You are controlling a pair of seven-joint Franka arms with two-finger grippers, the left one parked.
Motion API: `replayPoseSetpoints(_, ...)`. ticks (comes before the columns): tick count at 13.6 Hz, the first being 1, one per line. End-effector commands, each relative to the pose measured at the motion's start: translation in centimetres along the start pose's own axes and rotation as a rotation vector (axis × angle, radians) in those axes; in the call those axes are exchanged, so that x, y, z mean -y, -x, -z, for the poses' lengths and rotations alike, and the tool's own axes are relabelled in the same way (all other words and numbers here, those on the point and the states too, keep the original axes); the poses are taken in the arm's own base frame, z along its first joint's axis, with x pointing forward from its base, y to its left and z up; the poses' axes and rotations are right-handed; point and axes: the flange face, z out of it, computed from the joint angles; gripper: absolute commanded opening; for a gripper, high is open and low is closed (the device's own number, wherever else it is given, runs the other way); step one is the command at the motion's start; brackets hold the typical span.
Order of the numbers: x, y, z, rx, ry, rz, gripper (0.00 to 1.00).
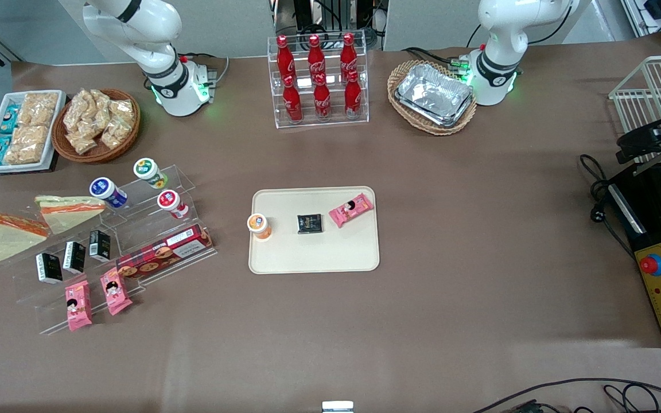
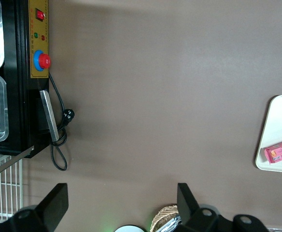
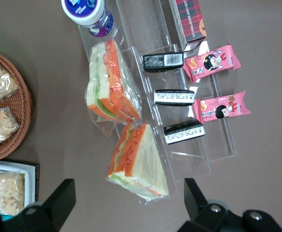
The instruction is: Place sandwich on tray
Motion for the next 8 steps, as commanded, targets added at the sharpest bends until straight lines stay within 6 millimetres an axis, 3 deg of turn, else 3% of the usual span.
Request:
replayPoseSetpoints(1, 0.1, 1.0, -2.4, -0.025, 0.03, 0.047, 1.0)
replayPoseSetpoints(8, 1.4, 2.7, -5.5, -0.035, 0.055, 0.093, 1.0)
